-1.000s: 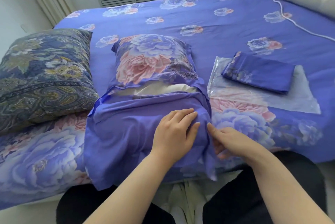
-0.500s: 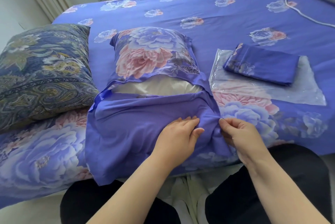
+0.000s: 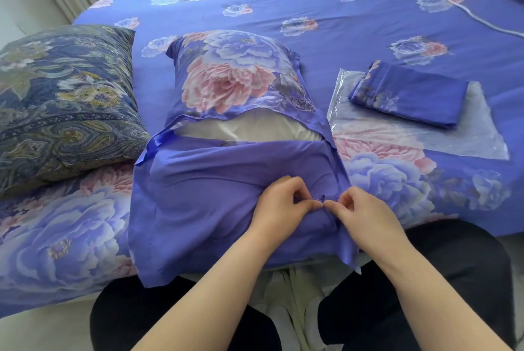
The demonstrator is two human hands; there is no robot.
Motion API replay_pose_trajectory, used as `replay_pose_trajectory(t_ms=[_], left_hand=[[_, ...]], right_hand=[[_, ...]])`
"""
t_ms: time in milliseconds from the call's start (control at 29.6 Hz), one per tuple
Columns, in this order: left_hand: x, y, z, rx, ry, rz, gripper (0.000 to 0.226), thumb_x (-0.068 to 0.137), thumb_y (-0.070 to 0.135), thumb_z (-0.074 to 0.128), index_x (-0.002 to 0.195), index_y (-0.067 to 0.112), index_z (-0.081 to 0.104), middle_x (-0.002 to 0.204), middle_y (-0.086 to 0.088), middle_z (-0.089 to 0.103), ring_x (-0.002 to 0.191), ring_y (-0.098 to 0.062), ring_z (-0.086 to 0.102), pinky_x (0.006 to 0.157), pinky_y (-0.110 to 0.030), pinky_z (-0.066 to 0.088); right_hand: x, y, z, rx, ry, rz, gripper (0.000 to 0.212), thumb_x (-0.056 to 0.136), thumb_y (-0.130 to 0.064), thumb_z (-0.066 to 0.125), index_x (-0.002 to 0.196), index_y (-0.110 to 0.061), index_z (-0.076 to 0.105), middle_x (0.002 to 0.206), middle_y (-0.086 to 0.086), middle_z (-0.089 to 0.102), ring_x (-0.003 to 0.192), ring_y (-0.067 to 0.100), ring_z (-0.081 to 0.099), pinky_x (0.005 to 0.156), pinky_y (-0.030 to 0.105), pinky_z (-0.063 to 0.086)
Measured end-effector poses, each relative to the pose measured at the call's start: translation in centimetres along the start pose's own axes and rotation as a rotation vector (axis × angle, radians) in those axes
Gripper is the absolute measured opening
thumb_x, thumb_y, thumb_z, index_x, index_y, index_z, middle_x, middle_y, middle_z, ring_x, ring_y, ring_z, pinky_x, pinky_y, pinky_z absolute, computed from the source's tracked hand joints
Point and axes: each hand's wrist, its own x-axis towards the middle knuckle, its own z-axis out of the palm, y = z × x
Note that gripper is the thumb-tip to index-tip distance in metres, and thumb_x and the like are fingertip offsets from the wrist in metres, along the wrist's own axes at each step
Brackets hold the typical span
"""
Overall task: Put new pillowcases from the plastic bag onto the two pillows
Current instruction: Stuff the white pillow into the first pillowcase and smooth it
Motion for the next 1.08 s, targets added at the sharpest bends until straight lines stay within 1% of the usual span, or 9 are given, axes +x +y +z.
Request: replay_pose_trajectory(t_ms=[135,270,371,439,574,709,810,911,1080], left_hand=[[-0.3,0.1,-0.8,-0.23,0.064,-0.037,0.017,0.08,0.024,0.073,0.068,0.025,0.06,0.062,0.016,0.06,0.061,-0.001,0.054,0.06,-0.013,0.042],[-1.0,-0.4,-0.3,0.132,0.013,0.071,0.011,0.089,0.032,0.055,0.084,0.023,0.06,0.075,0.005,0.068,0.069,-0.015,0.06,0.062,-0.031,0.047],[-0.9,-0.5,0.3,0.316,-0.036,0.171,0.015,0.092,0.025,0.049,0.089,0.017,0.062,0.083,-0.003,0.069,0.075,-0.026,0.06,0.065,-0.036,0.045],[-0.7,-0.5,0.2,0.313,-0.06,0.149,0.016,0.091,0.022,0.05,0.084,0.014,0.061,0.081,-0.004,0.067,0.075,-0.025,0.058,0.066,-0.034,0.043],[0.2,-0.7,-1.1,0.058,-0.016,-0.027,0.015,0.088,0.021,0.057,0.074,0.027,0.057,0.068,0.012,0.061,0.063,-0.002,0.052,0.06,-0.017,0.038],[0.6,-0.4,-1.8,-0.028,0.088,-0.061,0.018,0.092,0.017,0.053,0.076,0.025,0.053,0.067,0.014,0.057,0.063,0.001,0.052,0.058,-0.016,0.036],[0.8,0.0,-2.5,-0.079,0.272,-0.006,0.019,0.093,0.014,0.052,0.076,0.022,0.051,0.065,0.015,0.054,0.063,0.002,0.05,0.059,-0.017,0.035],[0.8,0.6,-3.2,-0.1,0.42,0.077,0.017,0.093,0.012,0.05,0.078,0.021,0.049,0.067,0.014,0.052,0.065,-0.001,0.047,0.06,-0.013,0.036],[0.9,1.4,-3.9,0.02,0.269,0.078,0.018,0.094,0.017,0.048,0.078,0.024,0.045,0.067,0.013,0.049,0.064,-0.005,0.048,0.057,-0.02,0.031]], right_hand=[[-0.1,0.2,-0.5,0.29,0.016,0.013,0.03,0.078,-0.035,0.073,0.058,-0.018,0.058,0.05,-0.003,0.062,0.053,0.015,0.058,0.062,0.035,0.047],[-0.4,-0.3,-0.3,0.78,0.157,0.09,0.019,0.086,-0.015,0.067,0.068,-0.012,0.062,0.053,0.001,0.065,0.049,0.011,0.061,0.054,0.021,0.052],[0.1,-1.6,0.7,1.307,0.073,0.351,0.015,0.089,-0.002,0.059,0.074,-0.005,0.06,0.051,0.001,0.064,0.048,0.008,0.063,0.048,0.018,0.052],[0.2,-2.6,1.7,1.403,0.052,0.399,0.013,0.089,0.001,0.057,0.078,-0.005,0.061,0.056,0.001,0.067,0.05,0.009,0.064,0.049,0.018,0.053],[-0.3,-2.9,2.7,0.918,0.058,0.071,0.026,0.088,0.005,0.054,0.099,-0.015,0.067,0.089,-0.007,0.073,0.08,0.003,0.067,0.076,0.017,0.053],[-1.2,-3.1,2.6,0.469,0.049,-0.24,0.045,0.082,0.005,0.052,0.121,-0.017,0.06,0.118,-0.009,0.065,0.113,0.001,0.057,0.101,0.02,0.039],[-1.5,-3.0,2.5,0.136,0.142,-0.454,0.054,0.072,-0.006,0.056,0.126,-0.012,0.059,0.118,0.001,0.063,0.113,0.014,0.052,0.101,0.018,0.029],[-0.9,-3.1,1.4,-0.052,0.137,-0.511,0.053,0.069,-0.022,0.06,0.121,-0.014,0.061,0.112,0.004,0.064,0.113,0.023,0.055,0.099,0.032,0.034],[1.2,-4.8,1.1,-0.334,0.025,-0.679,0.044,0.064,-0.031,0.062,0.104,-0.013,0.057,0.103,0.002,0.061,0.109,0.023,0.052,0.095,0.032,0.034]])
